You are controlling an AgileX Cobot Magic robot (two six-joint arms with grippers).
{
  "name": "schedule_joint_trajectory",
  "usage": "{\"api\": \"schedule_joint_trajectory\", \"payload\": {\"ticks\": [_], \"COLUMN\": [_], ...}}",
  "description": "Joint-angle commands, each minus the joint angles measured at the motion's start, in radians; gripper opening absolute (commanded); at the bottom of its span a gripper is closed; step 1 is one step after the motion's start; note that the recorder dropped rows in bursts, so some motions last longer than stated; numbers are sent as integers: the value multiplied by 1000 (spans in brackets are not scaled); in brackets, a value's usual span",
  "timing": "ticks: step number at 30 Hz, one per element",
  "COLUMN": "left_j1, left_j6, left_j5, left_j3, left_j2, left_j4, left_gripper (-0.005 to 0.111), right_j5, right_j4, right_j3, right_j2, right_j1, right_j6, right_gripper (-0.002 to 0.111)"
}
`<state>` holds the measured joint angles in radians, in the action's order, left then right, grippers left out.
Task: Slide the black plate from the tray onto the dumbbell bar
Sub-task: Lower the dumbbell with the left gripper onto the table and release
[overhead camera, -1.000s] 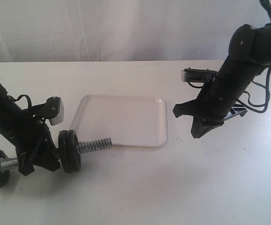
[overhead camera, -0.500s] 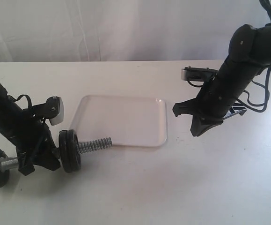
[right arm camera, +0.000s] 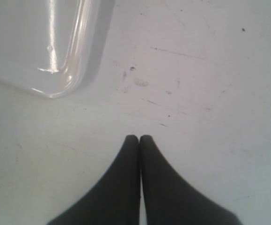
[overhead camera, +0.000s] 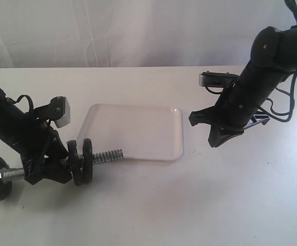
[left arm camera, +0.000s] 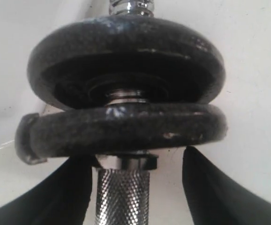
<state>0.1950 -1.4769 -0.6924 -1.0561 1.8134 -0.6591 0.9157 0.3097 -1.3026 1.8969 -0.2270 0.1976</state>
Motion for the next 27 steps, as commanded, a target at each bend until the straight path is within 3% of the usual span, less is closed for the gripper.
{"api": "schedule_joint_trajectory", "payload": {"ticks": [1, 14, 27], "left_j1": [-2, -2, -2], "left_j6": [-4, -4, -2], "left_j5": [3, 95, 99], "left_j3": [-3, -5, -5], "left_j2": [-9, -11, -102], "left_j4": [-20, -20, -20], "left_gripper": [61, 61, 61], "right_j5": [-5, -43, -66], "right_j4": [0, 0, 0], "right_j3": [0, 0, 0], "right_j2": [-10, -10, -10], "right_j1": [8, 8, 8], "right_j6": [5, 5, 5], "right_gripper": [0, 0, 0]}}
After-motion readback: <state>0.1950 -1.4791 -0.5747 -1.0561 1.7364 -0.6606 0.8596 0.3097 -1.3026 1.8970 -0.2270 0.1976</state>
